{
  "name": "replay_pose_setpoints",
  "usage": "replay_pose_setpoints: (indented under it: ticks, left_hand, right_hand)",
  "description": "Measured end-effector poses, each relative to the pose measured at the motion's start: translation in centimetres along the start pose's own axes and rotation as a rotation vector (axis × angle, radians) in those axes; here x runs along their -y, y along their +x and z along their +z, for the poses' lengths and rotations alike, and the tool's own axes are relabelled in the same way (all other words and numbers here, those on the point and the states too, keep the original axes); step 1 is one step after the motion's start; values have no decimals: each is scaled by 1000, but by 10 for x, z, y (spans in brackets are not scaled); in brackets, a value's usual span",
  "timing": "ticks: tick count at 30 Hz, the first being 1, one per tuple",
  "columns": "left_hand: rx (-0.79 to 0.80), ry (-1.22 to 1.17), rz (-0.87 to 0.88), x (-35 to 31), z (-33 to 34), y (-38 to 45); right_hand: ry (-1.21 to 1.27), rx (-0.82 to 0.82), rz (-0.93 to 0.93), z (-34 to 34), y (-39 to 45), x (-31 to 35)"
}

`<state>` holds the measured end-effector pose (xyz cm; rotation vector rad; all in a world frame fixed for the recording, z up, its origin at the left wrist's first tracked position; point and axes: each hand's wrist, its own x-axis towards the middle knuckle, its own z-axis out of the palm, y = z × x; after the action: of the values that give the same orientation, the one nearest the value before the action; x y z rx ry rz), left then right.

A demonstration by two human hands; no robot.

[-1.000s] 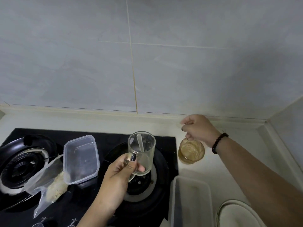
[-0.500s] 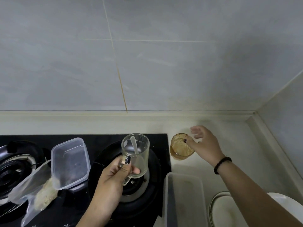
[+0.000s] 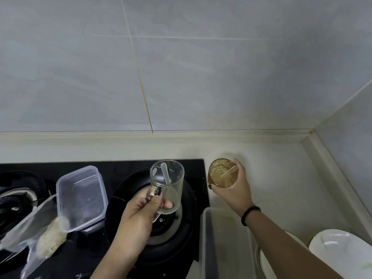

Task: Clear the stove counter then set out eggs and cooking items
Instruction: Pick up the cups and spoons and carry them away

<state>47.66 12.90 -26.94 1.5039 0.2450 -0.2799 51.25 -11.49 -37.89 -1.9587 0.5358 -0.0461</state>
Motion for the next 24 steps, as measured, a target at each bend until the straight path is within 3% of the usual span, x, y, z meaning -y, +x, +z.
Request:
replay_pose_setpoints:
  ticks: [8, 16, 24]
  left_hand:
    - [-41, -32, 42, -4, -13, -19]
    - [-95, -29, 78, -24, -22, -69]
    - [-291, -150, 70, -21, -14, -140]
  right_hand:
    - [80, -35, -31, -13, -17, 25]
    - [252, -5, -133, -41, -93, 70]
    - [448, 258, -260, -51, -148, 92]
